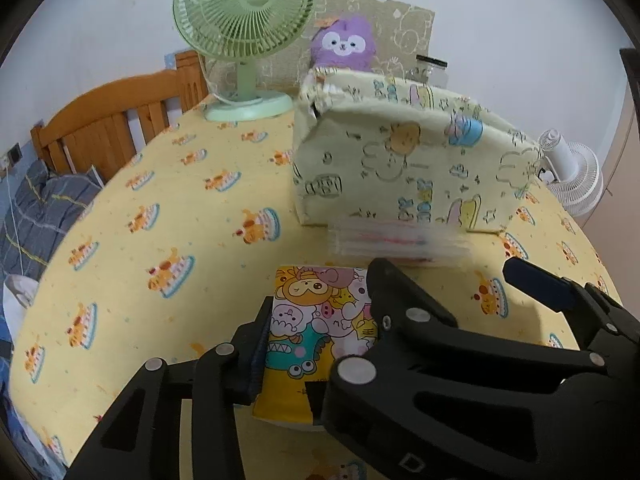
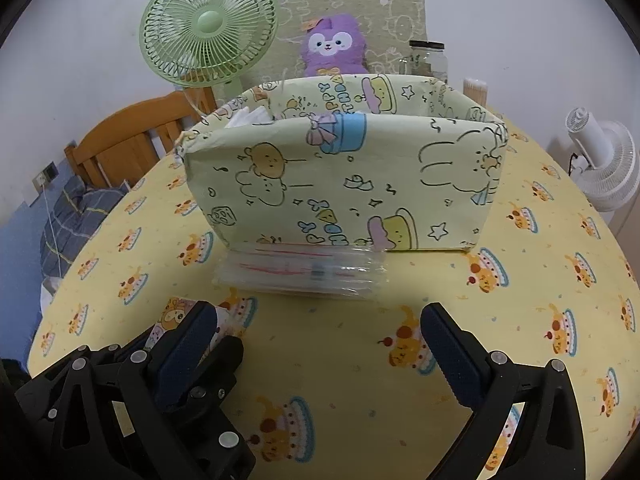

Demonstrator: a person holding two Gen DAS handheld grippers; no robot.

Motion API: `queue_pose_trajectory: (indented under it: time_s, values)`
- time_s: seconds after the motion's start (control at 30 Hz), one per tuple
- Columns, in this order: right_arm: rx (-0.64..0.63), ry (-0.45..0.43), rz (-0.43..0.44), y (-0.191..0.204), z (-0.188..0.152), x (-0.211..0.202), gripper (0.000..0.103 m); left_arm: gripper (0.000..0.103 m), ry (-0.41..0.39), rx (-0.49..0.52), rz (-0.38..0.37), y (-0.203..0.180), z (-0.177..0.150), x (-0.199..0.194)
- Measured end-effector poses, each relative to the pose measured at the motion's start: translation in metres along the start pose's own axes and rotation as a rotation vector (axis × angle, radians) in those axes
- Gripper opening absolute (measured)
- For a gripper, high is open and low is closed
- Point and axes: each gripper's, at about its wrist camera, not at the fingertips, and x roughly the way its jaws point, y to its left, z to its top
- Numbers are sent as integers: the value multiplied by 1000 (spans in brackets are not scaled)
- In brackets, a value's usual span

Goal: Organize soft objects
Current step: 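Grasp the cartoon sticker pack with the left gripper while the right approaches the clear pencil case, then grasp the clear pencil case with the right gripper while the left holds the sticker pack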

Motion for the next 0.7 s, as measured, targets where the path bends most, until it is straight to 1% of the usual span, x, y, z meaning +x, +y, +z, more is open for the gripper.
queue_pose_trajectory:
  time_s: [0.1,0.3,0.43,0.57,0.7]
  values:
    - [11,-11,5,3,4,0,103,47,-28,6,30,3,5,-3]
    - [9,-27,12,12,13,3,103,47,-46,0,57,9,14,-3]
    - [16,-24,-7,14,18,9,103,47,-56,16,85,12,19,1]
    - [23,-13,-41,15,21,18,103,47,-50,16,95,15,21,9]
    - [22,8,-52,15,23,28,103,47,-34,20,90,18,24,19]
